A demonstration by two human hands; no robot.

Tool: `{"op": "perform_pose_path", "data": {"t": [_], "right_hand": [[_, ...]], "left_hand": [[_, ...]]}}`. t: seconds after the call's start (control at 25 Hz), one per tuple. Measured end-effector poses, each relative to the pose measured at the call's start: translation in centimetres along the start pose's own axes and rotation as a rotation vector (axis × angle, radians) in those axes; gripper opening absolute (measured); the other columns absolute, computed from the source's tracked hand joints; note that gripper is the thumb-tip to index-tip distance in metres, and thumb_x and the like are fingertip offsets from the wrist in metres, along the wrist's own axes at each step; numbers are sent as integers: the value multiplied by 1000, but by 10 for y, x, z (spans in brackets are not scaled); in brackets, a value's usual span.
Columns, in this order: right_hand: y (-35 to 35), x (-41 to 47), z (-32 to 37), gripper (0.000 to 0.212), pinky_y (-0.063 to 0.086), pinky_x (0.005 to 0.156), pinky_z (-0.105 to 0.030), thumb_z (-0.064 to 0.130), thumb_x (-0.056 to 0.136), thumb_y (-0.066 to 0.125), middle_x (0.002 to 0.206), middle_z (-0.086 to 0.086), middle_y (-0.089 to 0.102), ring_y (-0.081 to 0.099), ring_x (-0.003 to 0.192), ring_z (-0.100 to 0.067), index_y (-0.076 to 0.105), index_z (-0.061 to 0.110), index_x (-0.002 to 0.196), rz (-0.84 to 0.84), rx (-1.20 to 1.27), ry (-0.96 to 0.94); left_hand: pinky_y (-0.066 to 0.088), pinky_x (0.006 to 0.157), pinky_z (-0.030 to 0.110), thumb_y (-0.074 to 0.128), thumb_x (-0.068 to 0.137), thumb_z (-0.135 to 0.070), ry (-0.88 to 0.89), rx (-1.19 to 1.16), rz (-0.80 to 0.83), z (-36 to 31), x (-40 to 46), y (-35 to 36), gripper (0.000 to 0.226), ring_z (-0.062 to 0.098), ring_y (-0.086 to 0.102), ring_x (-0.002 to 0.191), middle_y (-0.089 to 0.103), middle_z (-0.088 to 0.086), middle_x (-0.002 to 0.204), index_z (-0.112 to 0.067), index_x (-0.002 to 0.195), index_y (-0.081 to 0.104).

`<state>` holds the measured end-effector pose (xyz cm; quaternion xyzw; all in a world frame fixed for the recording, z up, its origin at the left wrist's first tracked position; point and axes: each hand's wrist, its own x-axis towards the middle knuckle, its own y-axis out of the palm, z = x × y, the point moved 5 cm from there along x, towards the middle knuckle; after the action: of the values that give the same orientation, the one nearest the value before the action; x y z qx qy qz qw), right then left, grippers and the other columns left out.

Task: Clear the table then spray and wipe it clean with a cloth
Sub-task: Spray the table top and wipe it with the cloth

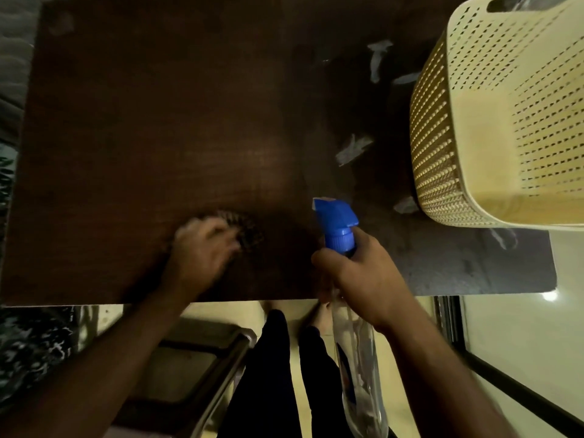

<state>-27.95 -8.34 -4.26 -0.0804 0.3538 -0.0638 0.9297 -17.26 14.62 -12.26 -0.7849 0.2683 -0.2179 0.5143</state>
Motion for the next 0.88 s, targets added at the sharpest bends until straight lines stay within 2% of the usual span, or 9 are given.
{"op": "perform_pose_path", "data": {"t": [0.16, 0.28, 0.32, 0.44, 0.52, 0.6, 0.68, 0.8, 0.88], "right_hand": [[4, 10, 4, 32, 59, 71, -58, 43, 65, 61, 80, -8, 69, 70, 66, -28, 58, 28, 94, -26, 7, -5], [9, 16, 14, 33, 58, 70, -60, 39, 67, 62, 79, -7, 68, 69, 65, -27, 59, 24, 96, -36, 35, -35], [9, 15, 16, 34, 58, 72, -60, 40, 67, 62, 81, -8, 68, 69, 69, -30, 59, 25, 97, -38, 27, -45], [10, 13, 15, 33, 58, 74, -59, 41, 70, 62, 83, -14, 69, 68, 73, -34, 58, 23, 97, -25, -14, -52], [9, 14, 9, 25, 59, 72, -58, 33, 79, 65, 79, -11, 67, 68, 63, -27, 56, 22, 99, 5, 2, -36], [7, 16, 3, 20, 61, 69, -52, 25, 85, 65, 77, -8, 65, 66, 57, -21, 55, 20, 102, 6, 16, -22], [9, 17, 3, 19, 61, 66, -44, 22, 86, 64, 75, -7, 64, 65, 56, -19, 56, 18, 102, -7, 8, -24], [13, 20, 9, 22, 60, 71, -55, 30, 80, 65, 75, -5, 66, 67, 62, -23, 58, 23, 100, -40, 36, -38], [12, 21, 14, 30, 57, 75, -61, 41, 69, 63, 82, -9, 69, 69, 73, -32, 60, 26, 94, -76, 10, -65]], "left_hand": [[44, 81, 40, 52, 92, -31, -222, 83, -167, 14, 103, 2, 29, 33, 57, 89, 61, 9, 102, -15, 109, 68], [42, 73, 27, 55, 91, -31, -237, -14, -71, -45, 73, 25, 19, 22, 57, 80, 62, 6, 95, -19, 97, 69], [43, 69, 24, 56, 91, -31, -221, -82, 9, -63, 39, 30, 17, 19, 57, 77, 62, 5, 93, -20, 93, 68], [46, 68, 37, 56, 89, -30, 83, -69, 145, -85, -49, 25, 22, 27, 56, 79, 65, 5, 102, -20, 105, 68], [50, 69, 43, 54, 89, -25, 157, 17, 44, -45, -44, 16, 23, 33, 59, 78, 66, 12, 101, -15, 104, 67], [51, 73, 47, 52, 90, -25, -43, 47, -137, -6, 5, 0, 28, 37, 60, 78, 65, 16, 97, -8, 102, 69], [47, 76, 41, 53, 89, -28, -217, 104, -219, 2, 49, 1, 29, 35, 57, 81, 63, 12, 98, -11, 105, 70], [40, 74, 27, 57, 89, -31, -225, 49, -215, -40, 60, 30, 22, 22, 52, 83, 62, 5, 97, -18, 103, 69], [38, 75, 18, 56, 91, -29, -242, -39, -110, -68, 28, 50, 17, 15, 48, 85, 58, 1, 96, -22, 102, 67]]}}
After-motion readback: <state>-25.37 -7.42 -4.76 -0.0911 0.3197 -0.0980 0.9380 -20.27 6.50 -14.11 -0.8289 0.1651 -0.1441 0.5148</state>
